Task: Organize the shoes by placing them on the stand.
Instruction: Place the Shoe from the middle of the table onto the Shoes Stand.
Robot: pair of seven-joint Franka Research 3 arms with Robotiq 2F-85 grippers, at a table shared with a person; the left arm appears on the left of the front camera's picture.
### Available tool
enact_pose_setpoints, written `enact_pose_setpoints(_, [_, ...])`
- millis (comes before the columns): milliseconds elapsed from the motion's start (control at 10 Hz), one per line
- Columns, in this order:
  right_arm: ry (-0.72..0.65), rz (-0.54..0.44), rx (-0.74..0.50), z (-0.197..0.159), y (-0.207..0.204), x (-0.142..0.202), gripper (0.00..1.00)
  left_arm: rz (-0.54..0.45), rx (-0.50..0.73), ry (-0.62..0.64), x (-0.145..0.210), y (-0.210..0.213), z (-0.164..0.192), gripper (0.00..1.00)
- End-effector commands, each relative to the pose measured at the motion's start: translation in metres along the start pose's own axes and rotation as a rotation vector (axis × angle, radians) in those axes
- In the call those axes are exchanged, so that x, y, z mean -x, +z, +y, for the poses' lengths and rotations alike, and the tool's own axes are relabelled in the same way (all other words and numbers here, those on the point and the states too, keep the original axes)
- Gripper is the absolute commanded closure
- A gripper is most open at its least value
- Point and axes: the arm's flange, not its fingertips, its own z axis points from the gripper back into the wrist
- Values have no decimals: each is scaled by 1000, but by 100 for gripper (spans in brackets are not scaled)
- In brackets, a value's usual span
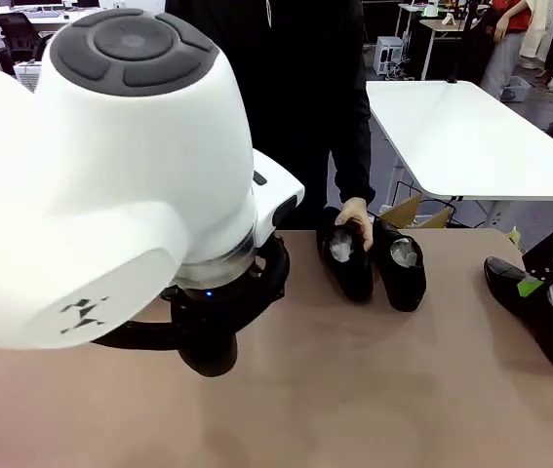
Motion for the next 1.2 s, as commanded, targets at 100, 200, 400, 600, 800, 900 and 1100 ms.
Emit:
enact_pose_setpoints(100, [8,2,-3,0,1,1,0,0,0,0,0,0,0,100])
enact_pose_setpoints(200, [8,2,-3,0,1,1,0,5,-98,37,-11,-9,24,100])
enact_pose_setpoints(400, [8,2,-3,0,1,1,0,-45,-230,101,-49,-18,77,100])
enact_pose_setpoints(600, [8,2,-3,0,1,1,0,-120,-165,29,-92,-42,106,100])
enact_pose_setpoints(800, [8,2,-3,0,1,1,0,-211,-142,41,-148,-75,126,100])
enact_pose_setpoints(900, [8,2,-3,0,1,1,0,-213,-160,50,-171,-86,133,100])
enact_pose_setpoints(1100, [8,2,-3,0,1,1,0,-183,-150,53,-145,-75,141,100])
